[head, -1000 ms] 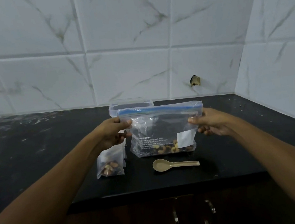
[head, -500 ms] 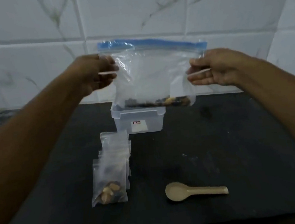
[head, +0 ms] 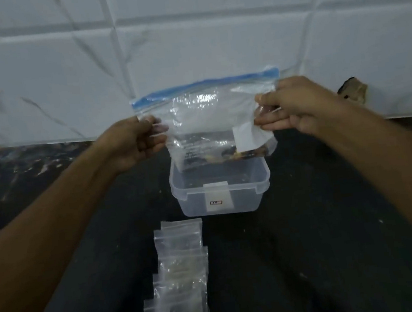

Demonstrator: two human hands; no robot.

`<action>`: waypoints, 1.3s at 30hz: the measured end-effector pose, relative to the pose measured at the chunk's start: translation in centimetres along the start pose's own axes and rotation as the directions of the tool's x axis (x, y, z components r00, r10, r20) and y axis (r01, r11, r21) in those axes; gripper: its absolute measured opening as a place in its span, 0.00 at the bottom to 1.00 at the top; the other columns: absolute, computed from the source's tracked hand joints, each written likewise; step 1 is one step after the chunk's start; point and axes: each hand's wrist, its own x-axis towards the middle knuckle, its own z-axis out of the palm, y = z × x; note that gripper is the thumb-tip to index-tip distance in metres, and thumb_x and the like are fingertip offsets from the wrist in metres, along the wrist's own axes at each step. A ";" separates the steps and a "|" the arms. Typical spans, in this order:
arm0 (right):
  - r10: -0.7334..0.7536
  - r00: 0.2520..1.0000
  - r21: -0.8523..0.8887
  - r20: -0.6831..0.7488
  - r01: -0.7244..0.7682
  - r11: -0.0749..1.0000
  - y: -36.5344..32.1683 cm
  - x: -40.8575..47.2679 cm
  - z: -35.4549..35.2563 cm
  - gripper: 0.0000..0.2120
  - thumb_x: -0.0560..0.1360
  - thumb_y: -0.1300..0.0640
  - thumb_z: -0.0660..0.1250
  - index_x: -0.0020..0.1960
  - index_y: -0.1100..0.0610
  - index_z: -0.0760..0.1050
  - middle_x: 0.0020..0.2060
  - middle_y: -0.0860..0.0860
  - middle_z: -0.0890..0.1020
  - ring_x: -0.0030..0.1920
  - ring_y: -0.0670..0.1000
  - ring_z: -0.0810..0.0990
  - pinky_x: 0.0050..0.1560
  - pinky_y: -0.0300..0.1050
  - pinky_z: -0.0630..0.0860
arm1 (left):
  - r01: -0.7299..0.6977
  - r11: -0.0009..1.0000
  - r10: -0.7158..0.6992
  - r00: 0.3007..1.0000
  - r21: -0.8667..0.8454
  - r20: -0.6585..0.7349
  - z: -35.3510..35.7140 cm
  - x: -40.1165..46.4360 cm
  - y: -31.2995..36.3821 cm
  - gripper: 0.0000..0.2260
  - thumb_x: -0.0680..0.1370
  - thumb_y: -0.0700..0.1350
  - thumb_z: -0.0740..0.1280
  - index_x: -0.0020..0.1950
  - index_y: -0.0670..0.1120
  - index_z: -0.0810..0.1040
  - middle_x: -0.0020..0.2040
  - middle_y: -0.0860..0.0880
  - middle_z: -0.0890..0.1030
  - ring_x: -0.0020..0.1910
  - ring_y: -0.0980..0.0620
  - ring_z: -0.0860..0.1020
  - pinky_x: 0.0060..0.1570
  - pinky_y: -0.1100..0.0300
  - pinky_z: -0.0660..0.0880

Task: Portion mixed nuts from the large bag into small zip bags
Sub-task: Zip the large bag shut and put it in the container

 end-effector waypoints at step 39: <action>0.143 0.988 -0.250 -0.060 -0.154 0.956 6.7 1.1 2.4 0.05 0.73 0.55 0.69 0.48 0.53 0.80 0.43 0.51 0.84 0.45 0.49 0.82 0.46 0.48 0.80 | -0.349 0.745 0.360 0.928 0.569 0.099 1.9 -1.1 -3.7 0.05 0.77 0.38 0.69 0.49 0.47 0.81 0.42 0.55 0.82 0.42 0.64 0.81 0.44 0.71 0.76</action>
